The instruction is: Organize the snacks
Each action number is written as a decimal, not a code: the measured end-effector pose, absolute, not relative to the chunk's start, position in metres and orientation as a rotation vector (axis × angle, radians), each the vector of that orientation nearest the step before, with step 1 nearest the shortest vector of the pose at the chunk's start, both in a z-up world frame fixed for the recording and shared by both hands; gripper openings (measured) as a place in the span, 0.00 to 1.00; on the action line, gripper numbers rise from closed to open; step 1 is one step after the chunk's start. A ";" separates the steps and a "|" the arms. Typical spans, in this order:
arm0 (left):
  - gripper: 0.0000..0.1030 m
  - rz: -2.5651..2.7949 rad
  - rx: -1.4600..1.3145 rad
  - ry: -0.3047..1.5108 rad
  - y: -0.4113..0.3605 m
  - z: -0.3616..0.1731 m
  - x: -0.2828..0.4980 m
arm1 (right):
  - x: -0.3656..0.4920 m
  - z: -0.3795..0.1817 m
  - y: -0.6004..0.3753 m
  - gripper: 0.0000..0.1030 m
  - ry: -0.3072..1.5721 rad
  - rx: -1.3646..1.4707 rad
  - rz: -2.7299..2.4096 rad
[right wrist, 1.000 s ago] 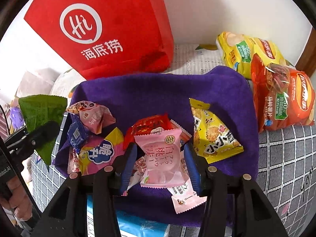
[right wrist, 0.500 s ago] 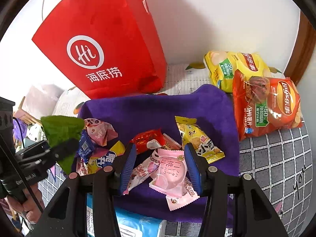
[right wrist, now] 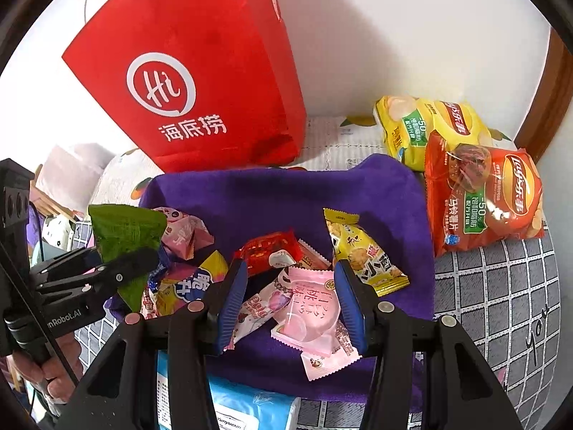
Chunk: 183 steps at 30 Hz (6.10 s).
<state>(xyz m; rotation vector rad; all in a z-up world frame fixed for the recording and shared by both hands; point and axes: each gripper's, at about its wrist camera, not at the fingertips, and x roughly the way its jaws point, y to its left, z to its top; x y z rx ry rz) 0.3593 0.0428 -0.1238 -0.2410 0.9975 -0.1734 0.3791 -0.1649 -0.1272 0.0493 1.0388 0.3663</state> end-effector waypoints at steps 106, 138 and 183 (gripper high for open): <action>0.95 -0.016 -0.023 0.656 0.006 -0.022 0.015 | -0.002 -0.043 -0.176 0.96 0.669 0.044 0.088; 0.95 -0.020 -0.014 0.655 0.001 -0.021 0.014 | 0.000 -0.047 -0.179 0.96 0.673 0.042 0.079; 0.95 -0.022 0.002 0.646 0.001 -0.019 0.016 | -0.008 -0.038 -0.183 0.96 0.633 0.060 0.087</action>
